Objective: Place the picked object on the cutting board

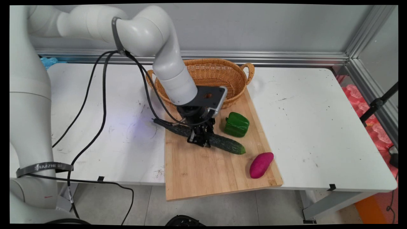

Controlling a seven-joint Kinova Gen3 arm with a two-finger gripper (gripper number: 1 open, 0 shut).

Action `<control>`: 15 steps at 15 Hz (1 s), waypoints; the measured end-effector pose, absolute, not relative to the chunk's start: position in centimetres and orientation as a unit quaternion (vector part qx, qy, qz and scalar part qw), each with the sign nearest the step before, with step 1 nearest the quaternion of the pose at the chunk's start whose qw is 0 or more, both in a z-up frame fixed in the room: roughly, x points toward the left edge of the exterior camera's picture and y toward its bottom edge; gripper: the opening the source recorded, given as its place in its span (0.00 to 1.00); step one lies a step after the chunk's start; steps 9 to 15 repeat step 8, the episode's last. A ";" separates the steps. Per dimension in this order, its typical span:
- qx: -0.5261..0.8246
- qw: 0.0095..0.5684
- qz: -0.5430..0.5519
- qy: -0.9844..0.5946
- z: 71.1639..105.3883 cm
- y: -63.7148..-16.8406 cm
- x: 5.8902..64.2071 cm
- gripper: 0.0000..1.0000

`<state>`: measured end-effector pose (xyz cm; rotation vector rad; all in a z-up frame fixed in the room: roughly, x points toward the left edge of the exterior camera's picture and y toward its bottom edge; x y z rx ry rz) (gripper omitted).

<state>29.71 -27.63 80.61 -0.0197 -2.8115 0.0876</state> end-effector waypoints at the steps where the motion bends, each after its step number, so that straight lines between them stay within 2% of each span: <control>1: -0.010 0.162 0.030 -0.986 80.2 -27.7 29.6 1.00; 15: -0.021 0.162 0.029 -0.986 79.5 -27.7 29.4 1.00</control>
